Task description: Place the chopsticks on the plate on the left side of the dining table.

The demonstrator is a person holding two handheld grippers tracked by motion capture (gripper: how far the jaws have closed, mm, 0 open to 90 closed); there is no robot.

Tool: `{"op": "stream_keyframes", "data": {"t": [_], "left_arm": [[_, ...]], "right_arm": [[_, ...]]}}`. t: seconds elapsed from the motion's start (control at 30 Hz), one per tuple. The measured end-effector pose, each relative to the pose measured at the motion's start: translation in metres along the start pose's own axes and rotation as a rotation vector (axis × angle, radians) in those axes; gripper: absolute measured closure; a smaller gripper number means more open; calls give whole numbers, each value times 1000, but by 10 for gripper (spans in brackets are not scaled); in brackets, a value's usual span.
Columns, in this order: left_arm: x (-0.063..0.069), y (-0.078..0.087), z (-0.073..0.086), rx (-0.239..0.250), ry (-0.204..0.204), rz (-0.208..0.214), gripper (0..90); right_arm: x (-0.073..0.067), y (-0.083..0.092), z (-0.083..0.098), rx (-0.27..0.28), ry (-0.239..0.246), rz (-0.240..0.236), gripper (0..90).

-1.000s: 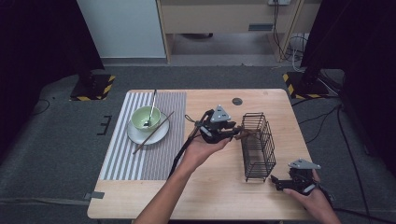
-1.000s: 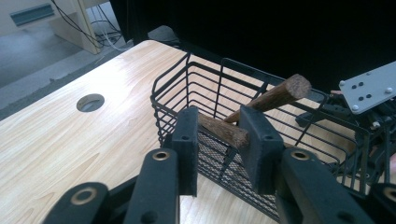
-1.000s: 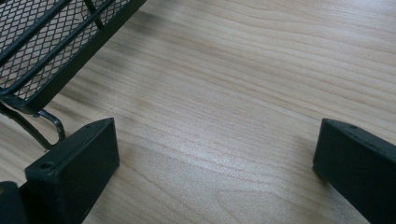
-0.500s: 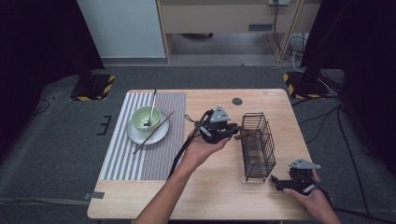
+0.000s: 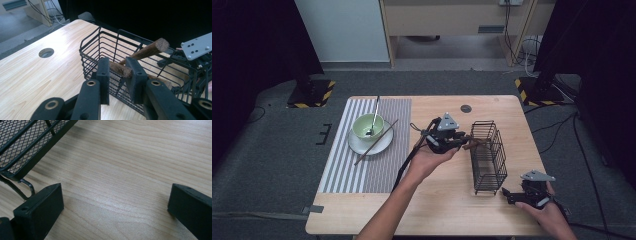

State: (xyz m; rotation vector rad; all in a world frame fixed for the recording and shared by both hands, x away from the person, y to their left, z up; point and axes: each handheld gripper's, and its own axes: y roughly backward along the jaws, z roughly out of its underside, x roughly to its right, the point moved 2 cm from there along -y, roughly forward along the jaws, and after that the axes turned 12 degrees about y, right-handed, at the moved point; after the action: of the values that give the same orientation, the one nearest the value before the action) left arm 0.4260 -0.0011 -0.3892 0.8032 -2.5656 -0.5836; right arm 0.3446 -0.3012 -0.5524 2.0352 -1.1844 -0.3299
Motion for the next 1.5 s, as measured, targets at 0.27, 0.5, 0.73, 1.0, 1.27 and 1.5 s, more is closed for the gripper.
{"op": "stream_keyframes", "data": {"t": [0.27,0.5,0.73,1.0,1.27,1.5], "left_arm": [[1,0,0,-6,6,13,777],[1,2,0,0,5,6,801],[2,3,-1,8,-4,-18,815],[-1,6,-2,19,8,-33,826],[-2,6,-3,30,4,-52,839],[-2,10,-5,45,3,-46,840]], "right_arm": [[0,0,0,0,0,0,4],[0,0,0,0,0,0,4],[0,0,0,0,-1,0,4],[0,0,0,0,0,0,4],[0,0,0,0,0,0,4],[1,-1,0,2,5,-2,4]]}}
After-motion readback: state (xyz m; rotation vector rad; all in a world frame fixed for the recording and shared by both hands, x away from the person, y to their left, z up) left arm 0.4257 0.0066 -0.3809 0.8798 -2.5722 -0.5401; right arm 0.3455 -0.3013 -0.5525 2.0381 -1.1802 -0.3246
